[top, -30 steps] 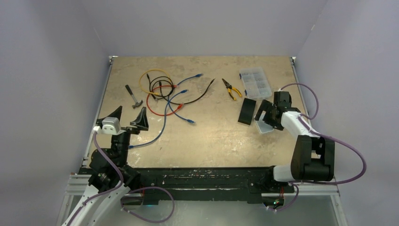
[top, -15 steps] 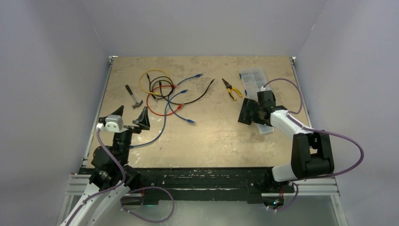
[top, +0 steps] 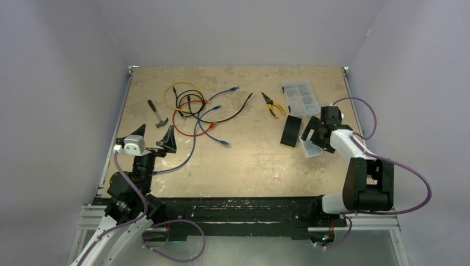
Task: Insert the plug into the switch port
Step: Move the switch port to the corner of the board.
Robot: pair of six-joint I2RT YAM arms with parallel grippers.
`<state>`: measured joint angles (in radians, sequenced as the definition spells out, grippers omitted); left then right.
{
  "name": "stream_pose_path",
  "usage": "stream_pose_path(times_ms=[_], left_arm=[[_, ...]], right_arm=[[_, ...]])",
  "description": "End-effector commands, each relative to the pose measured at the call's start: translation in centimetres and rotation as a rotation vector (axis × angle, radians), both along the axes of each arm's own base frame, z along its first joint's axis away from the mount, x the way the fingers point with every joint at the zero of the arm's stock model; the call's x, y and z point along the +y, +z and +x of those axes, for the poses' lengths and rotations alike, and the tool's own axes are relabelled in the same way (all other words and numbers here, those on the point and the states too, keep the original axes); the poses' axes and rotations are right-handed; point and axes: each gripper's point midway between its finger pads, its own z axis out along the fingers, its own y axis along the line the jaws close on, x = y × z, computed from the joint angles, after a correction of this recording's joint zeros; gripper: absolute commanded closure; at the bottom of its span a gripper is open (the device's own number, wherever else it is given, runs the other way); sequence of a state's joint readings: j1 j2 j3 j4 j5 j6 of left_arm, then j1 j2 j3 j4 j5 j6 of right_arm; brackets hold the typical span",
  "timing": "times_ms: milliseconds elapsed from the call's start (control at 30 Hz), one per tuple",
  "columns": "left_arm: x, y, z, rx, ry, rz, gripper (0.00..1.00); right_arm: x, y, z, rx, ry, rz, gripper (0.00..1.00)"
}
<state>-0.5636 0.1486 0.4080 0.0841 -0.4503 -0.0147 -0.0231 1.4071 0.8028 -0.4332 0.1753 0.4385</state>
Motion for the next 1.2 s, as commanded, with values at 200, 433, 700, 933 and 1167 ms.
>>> stream_pose_path(times_ms=[200, 433, 700, 933, 1167], left_arm=[[0.3, 2.1, -0.7, -0.048, -0.003, -0.026, 0.04], [0.2, 2.2, -0.7, -0.052, -0.011, -0.027, 0.04], [0.2, 2.1, -0.6, -0.045, -0.009, -0.022, 0.04], [0.0, 1.9, -0.4, -0.035, -0.011, -0.016, 0.04], [-0.1, 1.8, -0.3, -0.03, -0.012, -0.012, 0.04]], right_arm=[[1.1, -1.7, 1.6, -0.028, 0.062, 0.138, 0.01], [3.5, -1.7, 0.1, -0.041, 0.117, 0.209, 0.01], [6.3, -1.7, -0.7, -0.013, 0.157, 0.144, 0.01], [7.6, -3.0, -1.4, 0.018, 0.16, 0.098, 0.04], [8.2, -3.0, -2.0, 0.032, 0.156, 0.025, 0.13]])
